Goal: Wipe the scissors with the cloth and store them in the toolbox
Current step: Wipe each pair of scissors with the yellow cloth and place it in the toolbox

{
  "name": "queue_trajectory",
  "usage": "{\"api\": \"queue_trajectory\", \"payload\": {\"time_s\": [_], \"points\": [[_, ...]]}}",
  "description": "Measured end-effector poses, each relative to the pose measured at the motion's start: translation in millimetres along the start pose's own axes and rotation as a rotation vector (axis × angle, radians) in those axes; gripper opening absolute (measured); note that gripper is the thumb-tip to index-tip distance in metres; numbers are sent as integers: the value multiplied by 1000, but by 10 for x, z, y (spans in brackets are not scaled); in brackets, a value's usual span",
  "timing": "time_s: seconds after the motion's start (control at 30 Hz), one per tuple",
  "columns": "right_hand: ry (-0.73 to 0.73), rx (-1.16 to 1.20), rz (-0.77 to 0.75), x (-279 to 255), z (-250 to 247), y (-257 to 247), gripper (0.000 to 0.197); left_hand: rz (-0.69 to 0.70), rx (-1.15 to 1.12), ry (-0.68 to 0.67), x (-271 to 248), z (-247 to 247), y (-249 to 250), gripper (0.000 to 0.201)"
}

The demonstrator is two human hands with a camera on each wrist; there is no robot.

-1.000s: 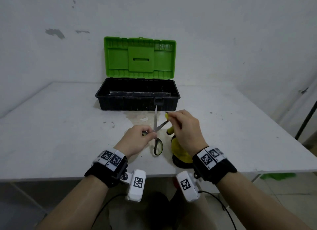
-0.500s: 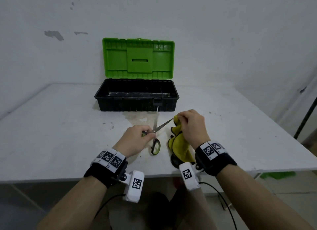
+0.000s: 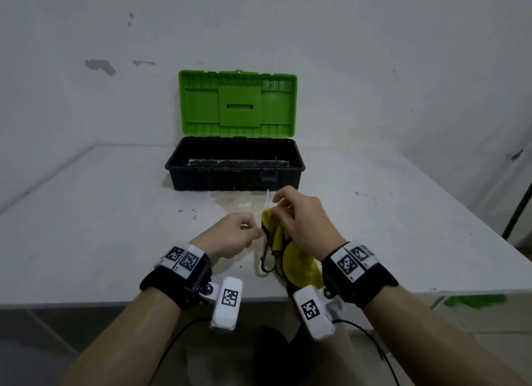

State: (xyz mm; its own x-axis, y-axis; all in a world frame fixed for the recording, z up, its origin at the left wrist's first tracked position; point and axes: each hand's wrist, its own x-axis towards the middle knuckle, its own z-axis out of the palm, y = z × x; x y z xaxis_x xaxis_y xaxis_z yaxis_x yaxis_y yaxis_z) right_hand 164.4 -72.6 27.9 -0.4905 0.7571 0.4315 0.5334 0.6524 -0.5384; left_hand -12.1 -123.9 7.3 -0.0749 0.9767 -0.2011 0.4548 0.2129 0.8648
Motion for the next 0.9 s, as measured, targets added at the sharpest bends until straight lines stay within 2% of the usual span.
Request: {"api": "queue_trajectory", "payload": {"time_s": [0.07, 0.17, 0.3, 0.4, 0.57, 0.67, 0.73, 0.9], "points": [[-2, -103, -69, 24, 96, 22, 10, 9, -8, -37, -21, 14, 15, 19], [102, -276, -192, -37, 192, 89, 17, 12, -55, -30, -43, -8, 8, 20], [78, -431, -204, -167, 256, 131, 29, 32, -72, -39, -48, -73, 8, 19], [115, -365, -159, -183, 269, 147, 25, 50, -41, -42, -39, -103, 29, 18], [161, -310, -183, -211, 310, 137, 18, 68, -10, -73, -30, -105, 33, 25], [194, -157, -231, -196, 201, 119, 18, 59, -42, -108, -41, -141, 3, 22], [151, -113, -299, -185, 116, 92, 22, 50, -45, -124, -45, -162, -19, 22], [-56, -293, -418, -198, 149, 86, 20, 144, 30, -139, -37, -130, -35, 21]]}}
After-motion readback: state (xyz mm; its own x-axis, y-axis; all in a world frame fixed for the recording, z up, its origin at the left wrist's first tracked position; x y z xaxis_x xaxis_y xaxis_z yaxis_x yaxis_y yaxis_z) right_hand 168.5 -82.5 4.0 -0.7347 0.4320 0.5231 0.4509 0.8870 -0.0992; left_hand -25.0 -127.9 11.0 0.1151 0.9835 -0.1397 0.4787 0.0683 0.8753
